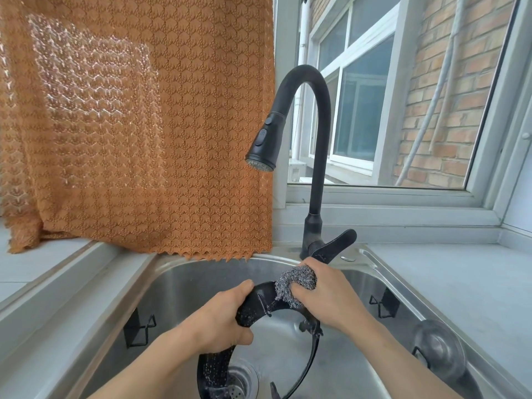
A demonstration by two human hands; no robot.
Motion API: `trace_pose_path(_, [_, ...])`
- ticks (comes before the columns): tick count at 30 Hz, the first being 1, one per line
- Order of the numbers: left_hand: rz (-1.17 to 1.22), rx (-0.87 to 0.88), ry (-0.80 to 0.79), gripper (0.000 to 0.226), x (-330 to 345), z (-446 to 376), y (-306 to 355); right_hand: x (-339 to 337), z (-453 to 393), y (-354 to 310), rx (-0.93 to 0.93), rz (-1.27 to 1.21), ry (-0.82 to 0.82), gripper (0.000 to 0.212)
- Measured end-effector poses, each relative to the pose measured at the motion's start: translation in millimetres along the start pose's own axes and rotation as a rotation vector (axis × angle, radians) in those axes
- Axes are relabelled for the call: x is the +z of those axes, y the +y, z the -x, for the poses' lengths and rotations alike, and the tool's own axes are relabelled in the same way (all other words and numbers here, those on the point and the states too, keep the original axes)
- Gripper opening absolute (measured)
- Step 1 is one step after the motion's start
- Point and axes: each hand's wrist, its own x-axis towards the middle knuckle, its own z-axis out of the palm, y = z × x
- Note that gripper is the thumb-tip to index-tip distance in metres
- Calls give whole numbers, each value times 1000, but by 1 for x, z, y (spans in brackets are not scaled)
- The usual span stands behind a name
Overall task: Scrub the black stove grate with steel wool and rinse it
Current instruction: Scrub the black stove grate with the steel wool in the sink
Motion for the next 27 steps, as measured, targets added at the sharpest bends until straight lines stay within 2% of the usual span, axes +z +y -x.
trace_pose_path(5, [34,-21,-6,61,0,0,-5,5,-5,13,171,80,-52,46])
trace_pose_path(7, [35,-28,-4,68,0,0,-4,7,-6,15,225,39,-53,52])
trace_pose_path(10, [63,-56,-2,87,-1,1,-4,8,-6,17,295,-23,-76,43])
trace_pose_path(13, [82,-90,-21,92,-3,2,-4,8,-5,18,313,-70,-118,30])
trace_pose_path(16, [79,-102,-8,88,-5,4,-3,4,0,4,265,-266,-172,21])
trace_pose_path(19, [39,-129,-13,92,-5,6,-1,-2,8,-19,166,-443,-272,29])
trace_pose_path(21, [33,-119,-16,86,-5,5,-2,-2,14,-29,80,-443,-349,29])
trace_pose_path(25, [3,-149,-26,102,-8,8,-2,-1,16,-31,18,-375,-420,28])
trace_pose_path(27, [-5,-152,-31,101,-9,10,0,-7,15,-25,-15,-403,-479,23])
